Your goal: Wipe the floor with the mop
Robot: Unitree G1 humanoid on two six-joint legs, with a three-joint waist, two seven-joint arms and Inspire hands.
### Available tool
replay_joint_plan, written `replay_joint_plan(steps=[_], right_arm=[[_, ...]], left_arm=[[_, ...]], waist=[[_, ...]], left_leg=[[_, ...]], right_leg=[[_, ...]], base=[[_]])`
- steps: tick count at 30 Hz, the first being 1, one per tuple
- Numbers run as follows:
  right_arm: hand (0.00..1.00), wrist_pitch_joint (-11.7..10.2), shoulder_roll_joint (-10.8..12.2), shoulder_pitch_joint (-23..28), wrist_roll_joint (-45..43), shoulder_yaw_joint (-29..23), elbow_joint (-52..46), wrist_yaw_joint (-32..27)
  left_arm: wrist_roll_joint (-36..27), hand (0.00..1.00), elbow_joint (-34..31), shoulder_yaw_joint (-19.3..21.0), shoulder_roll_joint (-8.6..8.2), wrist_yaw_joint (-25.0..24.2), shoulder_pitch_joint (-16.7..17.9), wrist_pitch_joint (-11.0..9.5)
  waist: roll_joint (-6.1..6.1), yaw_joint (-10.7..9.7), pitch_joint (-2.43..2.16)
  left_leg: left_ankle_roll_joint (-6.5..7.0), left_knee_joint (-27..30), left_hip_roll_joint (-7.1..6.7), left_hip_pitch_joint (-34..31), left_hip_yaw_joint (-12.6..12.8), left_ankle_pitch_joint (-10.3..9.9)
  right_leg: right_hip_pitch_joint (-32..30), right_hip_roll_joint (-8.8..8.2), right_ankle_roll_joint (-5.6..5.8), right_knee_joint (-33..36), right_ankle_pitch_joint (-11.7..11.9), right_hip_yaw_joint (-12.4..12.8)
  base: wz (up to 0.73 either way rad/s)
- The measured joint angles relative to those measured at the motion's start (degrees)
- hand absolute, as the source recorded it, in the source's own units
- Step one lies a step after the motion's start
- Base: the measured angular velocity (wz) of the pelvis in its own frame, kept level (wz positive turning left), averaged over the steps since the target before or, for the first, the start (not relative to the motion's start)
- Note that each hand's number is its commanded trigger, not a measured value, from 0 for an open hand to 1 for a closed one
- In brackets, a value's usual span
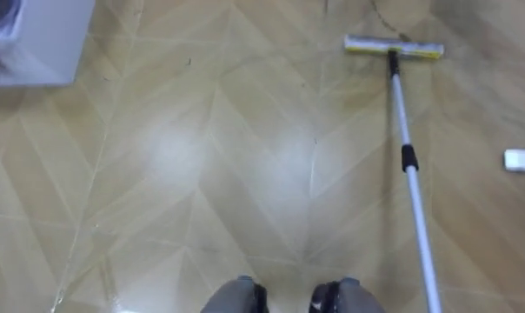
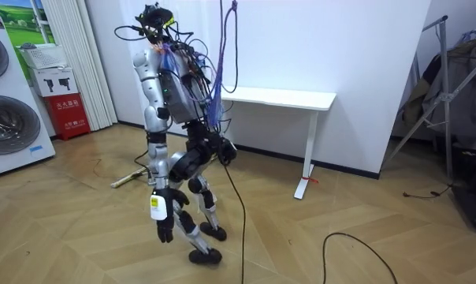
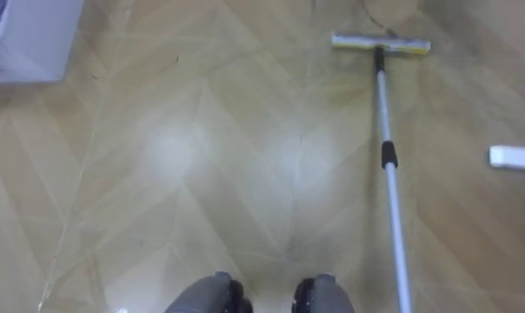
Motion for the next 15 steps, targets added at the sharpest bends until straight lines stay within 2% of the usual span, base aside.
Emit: replay_joint_plan(steps=[1, 2, 3, 4, 5, 6, 7, 8, 9, 10, 11, 12, 13, 14, 15], right_arm=[[1.0, 0.0, -0.6, -1.2, 0.0, 0.1, -0.1, 0.2], [1.0, -0.2, -1.6, -3.7, 0.2, 0.3, -0.5, 0.7], [1.0, -0.8, -2.6, -4.9, 1.3, 1.2, -1.0, 1.3], [1.0, -1.3, -3.0, -5.3, 1.9, 1.7, -1.7, 1.4], [1.0, -1.9, -3.5, -5.6, 2.0, 1.9, -2.7, 1.8], [1.0, -1.9, -3.6, -5.5, 2.7, 1.8, -3.4, 2.1], [1.0, -1.9, -3.5, -5.2, 3.2, 1.8, -3.7, 2.2], [1.0, -1.9, -3.5, -4.0, 4.3, 1.8, -3.7, 2.5], [1.0, -1.9, -3.5, -2.4, 4.8, 1.8, -3.7, 2.8], [1.0, -1.9, -3.5, -1.4, 5.2, 1.8, -3.5, 2.8], [1.0, -1.9, -3.6, 0.6, 5.3, 1.8, -2.7, 2.9], [1.0, -1.9, -3.8, 3.0, 5.4, 2.3, -1.9, 2.6], [1.0, -1.9, -3.9, 4.3, 5.5, 2.4, -1.9, 2.4], [1.0, -1.9, -3.6, 6.7, 5.7, 2.4, -1.9, 1.6], [1.0, -1.9, -2.7, 8.9, 5.9, 2.4, -1.9, 0.5]], left_arm=[[0.0, 0.0, 0.0, -0.2, 0.36, 0.0, 0.3, 0.0], [-0.2, 0.0, -0.5, -0.2, 1.02, 0.0, 1.6, 0.0], [0.1, 0.0, -1.8, -0.2, 1.48, -0.1, 2.8, 0.0], [0.1, 0.0, -2.1, -0.2, 1.62, -0.1, 3.2, 0.0], [0.1, 0.0, -2.1, -0.1, 1.8, -0.7, 3.7, -0.1], [0.1, 0.0, -2.1, -0.1, 1.85, -1.4, 4.4, -0.3], [0.1, 0.0, -2.3, -0.2, 1.86, -1.7, 4.3, -0.4], [0.1, 0.0, -2.4, -0.2, 1.88, -2.4, 4.7, -0.5], [0.0, 0.0, -2.2, -0.1, 1.85, -3.1, 4.6, -0.5], [0.1, 0.0, -2.1, -0.1, 1.86, -3.3, 4.0, -0.4], [0.1, 0.0, -2.2, 0.0, 1.76, -3.4, 3.2, -0.5], [0.1, 0.0, -2.4, 0.4, 1.35, -3.2, 2.5, -0.5], [0.2, 0.0, -2.8, 0.6, 1.11, -3.2, 2.4, -0.6], [0.1, 0.0, -3.6, 1.0, 0.73, -2.7, 2.2, -0.9], [0.2, 0.0, -3.8, 0.9, 0.6, -1.8, 1.7, -1.0]], waist=[[-0.6, 0.6, 0.14], [-1.42, 1.2, 0.35], [-1.42, 1.7, 0.42], [-1.45, 2.1, 0.5], [-1.5, 2.8, 0.53], [-1.24, 2.8, 0.48], [-1.18, 2.7, 0.6], [-0.86, 2.5, 0.22], [-0.2, 2.1, 0.18], [-0.01, 2.0, 0.25], [0.19, 1.9, 0.21], [0.73, 1.8, 0.01], [1.25, 1.8, -0.1], [2.01, 1.0, -0.18], [2.87, -0.6, -0.37]], left_leg=[[-0.05, 1.6, 0.19, -0.7, 0.1, 1.3], [0.07, 2.6, 0.7, -2.0, 0.3, 0.9], [0.56, 0.6, 1.21, -3.7, 0.3, -1.3], [0.61, -1.9, 1.65, -4.4, 0.4, -2.4], [0.61, -9.3, 1.67, -5.1, 0.8, -3.3], [0.2, -18.4, 1.14, -4.9, 0.8, -2.7], [2.07, -21.2, 0.8, -4.8, 0.9, -1.5], [3.49, -22.3, 0.36, -3.9, 1.7, -1.1], [5.22, -22.6, 0.04, -2.7, 2.3, -2.2], [5.8, -22.6, -0.37, -2.0, 2.6, -2.8], [6.86, -22.5, -1.55, -0.7, 3.3, -4.0], [7.75, -22.4, -2.32, 0.9, 4.0, -5.4], [8.05, -22.4, -2.54, 1.6, 4.1, -6.1], [8.43, -22.9, -3.17, 3.1, 4.1, -7.3], [8.67, -23.8, -3.98, 4.4, 3.2, -7.9]], right_leg=[[0.2, 0.09, -0.19, 0.6, -0.7, 0.1], [0.7, 0.29, -0.59, 1.4, -1.8, 0.3], [1.5, 0.72, -0.57, 1.7, -2.5, 0.4], [2.0, 1.21, -0.48, 1.5, -2.8, 0.8], [3.6, 1.27, -0.04, 0.9, -3.7, 0.8], [5.7, 1.27, 0.77, -0.2, -4.7, 0.7], [6.9, 1.06, 1.21, -0.6, -5.2, 0.7], [9.0, 0.69, 2.48, -2.1, -5.9, 0.8], [10.9, 0.48, 3.26, -3.5, -6.0, 1.0], [11.1, -0.08, 3.78, -3.1, -5.7, 1.1], [10.8, -1.24, 5.72, 0.2, -4.1, 2.3], [9.5, -2.17, 6.67, 4.6, -0.9, 3.6], [9.0, -1.99, 6.86, 6.2, 0.9, 4.3], [7.7, -1.91, 7.06, 9.6, 5.3, 5.8], [6.1, -1.59, 7.16, 11.7, 7.6, 6.9]], base=[[0.0], [0.0], [0.0], [0.14], [0.26], [0.32], [0.38], [0.45], [0.48], [0.45], [0.25], [0.13], [0.0], [0.04], [0.09]])
